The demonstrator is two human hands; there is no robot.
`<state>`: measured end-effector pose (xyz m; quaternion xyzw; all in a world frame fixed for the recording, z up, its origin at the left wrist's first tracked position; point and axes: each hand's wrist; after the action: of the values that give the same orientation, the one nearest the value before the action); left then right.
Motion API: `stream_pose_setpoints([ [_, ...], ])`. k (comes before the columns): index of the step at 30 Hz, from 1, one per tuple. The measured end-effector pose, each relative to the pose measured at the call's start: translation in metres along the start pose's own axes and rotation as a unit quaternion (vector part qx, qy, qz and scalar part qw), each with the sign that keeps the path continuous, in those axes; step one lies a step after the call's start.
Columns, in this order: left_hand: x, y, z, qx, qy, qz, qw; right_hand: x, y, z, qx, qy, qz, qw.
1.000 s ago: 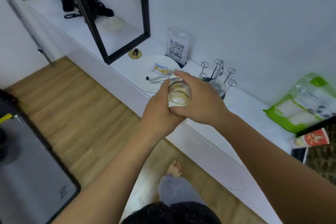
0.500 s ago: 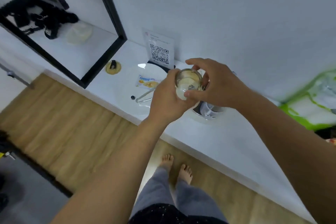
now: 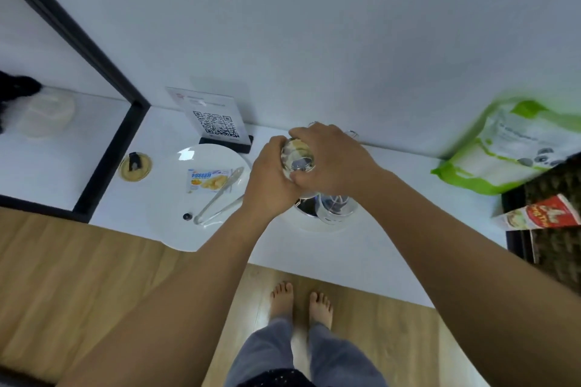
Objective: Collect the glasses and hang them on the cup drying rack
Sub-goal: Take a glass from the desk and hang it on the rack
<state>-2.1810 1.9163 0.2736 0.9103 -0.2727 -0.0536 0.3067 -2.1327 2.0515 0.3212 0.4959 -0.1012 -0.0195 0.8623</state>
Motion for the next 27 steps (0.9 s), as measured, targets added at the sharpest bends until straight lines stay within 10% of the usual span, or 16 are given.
stream_pose_setpoints([
  [27,-0.017,-0.034,0.06,-0.083,0.028,0.081,0.993,0.043,-0.05,-0.02,0.073,-0.089,-0.021,0.993],
])
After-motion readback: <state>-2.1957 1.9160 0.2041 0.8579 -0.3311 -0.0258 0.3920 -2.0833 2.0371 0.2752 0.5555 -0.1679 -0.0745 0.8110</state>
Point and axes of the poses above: each hand's wrist, its own x-axis away from the middle knuckle, its own y-axis out of the back of the hand, z = x × y, and after that the axes turned 2 degrees about -x, right-handed
